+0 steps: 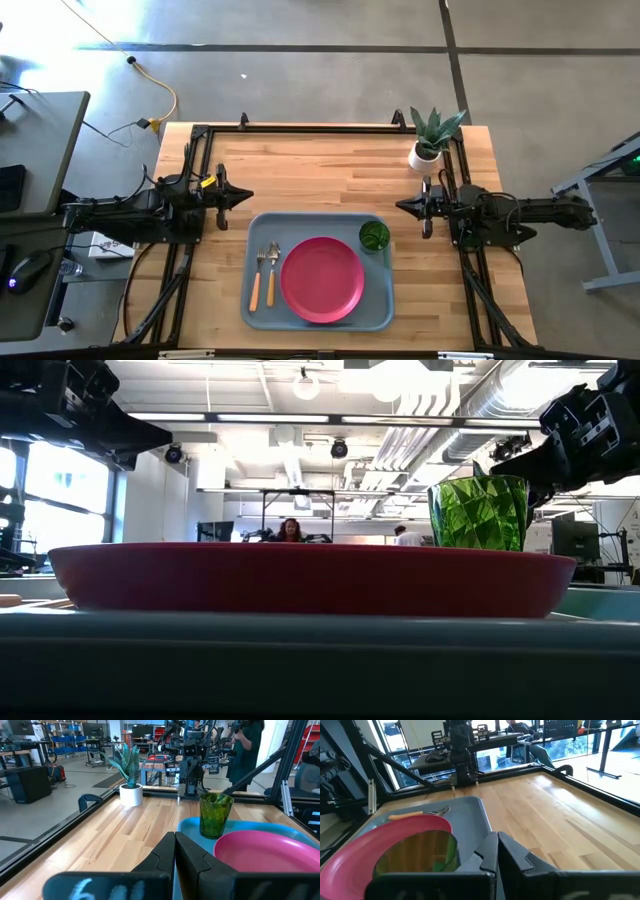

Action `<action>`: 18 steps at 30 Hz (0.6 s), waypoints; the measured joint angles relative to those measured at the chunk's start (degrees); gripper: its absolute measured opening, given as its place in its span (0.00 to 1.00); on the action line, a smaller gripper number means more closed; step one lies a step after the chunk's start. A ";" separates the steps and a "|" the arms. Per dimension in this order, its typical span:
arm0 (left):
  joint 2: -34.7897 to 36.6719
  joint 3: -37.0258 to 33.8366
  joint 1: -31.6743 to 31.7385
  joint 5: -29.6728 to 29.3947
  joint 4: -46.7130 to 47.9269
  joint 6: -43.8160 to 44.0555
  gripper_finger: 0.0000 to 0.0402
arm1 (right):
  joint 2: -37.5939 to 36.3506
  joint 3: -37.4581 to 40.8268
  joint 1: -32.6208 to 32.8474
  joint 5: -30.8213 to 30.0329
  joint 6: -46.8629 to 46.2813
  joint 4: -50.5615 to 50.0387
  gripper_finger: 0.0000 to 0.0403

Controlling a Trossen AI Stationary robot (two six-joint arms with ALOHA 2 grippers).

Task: Pick and place plate/cup/fork/spoon on tray
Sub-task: Return to Home Position

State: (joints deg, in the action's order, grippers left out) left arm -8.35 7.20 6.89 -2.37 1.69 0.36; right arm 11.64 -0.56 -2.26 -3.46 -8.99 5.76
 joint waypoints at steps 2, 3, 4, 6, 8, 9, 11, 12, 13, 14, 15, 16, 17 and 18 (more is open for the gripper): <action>-0.01 0.00 -0.01 0.00 0.00 0.00 0.01 | 0.00 0.00 0.00 -0.25 -0.27 0.02 0.00; 0.00 0.00 -0.02 0.00 0.00 0.00 0.01 | 0.04 0.00 0.02 -2.62 -3.87 0.87 0.00; 0.02 0.00 -0.02 0.00 0.00 0.00 0.01 | 0.06 0.00 -0.07 -7.23 -9.22 2.53 0.00; 0.00 0.00 -0.02 0.00 0.00 0.00 0.01 | -0.10 -0.13 -0.17 -17.14 -19.09 2.75 0.00; 0.02 0.00 -0.01 0.00 0.00 0.00 0.01 | -0.02 -0.24 -0.11 -23.65 -26.10 2.61 0.00; 0.01 0.00 -0.01 0.00 0.01 0.00 0.01 | -0.02 -0.24 -0.11 -26.18 -28.48 2.52 0.00; 0.01 0.00 -0.02 0.00 0.04 0.00 0.01 | -0.02 -0.30 -0.13 -29.22 -31.25 2.58 0.00; 0.00 0.00 -0.02 0.00 0.04 0.00 0.01 | -0.02 -0.31 -0.13 -29.86 -31.67 2.58 0.00; 0.01 0.00 -0.02 0.00 0.05 0.00 0.01 | -0.02 -0.33 -0.11 -29.95 -31.77 2.56 0.00; -0.01 0.00 -0.02 0.00 0.07 0.00 0.01 | -0.02 -0.33 -0.11 -29.96 -31.77 2.56 0.00; 0.02 0.00 -0.02 0.00 0.07 0.00 0.01 | -0.02 -0.33 -0.11 -29.96 -31.67 2.56 0.00; 0.02 0.00 -0.02 0.00 0.07 0.00 0.01 | -0.02 -0.34 -0.11 -29.97 -31.12 2.56 0.00; 0.01 0.00 -0.02 0.00 0.07 0.00 0.01 | -0.02 -0.35 -0.11 -29.96 -30.50 2.55 0.00; 0.00 0.00 -0.02 0.00 0.07 0.00 0.01 | -0.02 -0.35 -0.11 -29.97 -29.60 2.54 0.00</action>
State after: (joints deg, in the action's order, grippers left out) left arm -8.36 7.20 6.87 -2.37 1.76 0.36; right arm 11.62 -0.91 -2.37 -33.43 -38.59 8.29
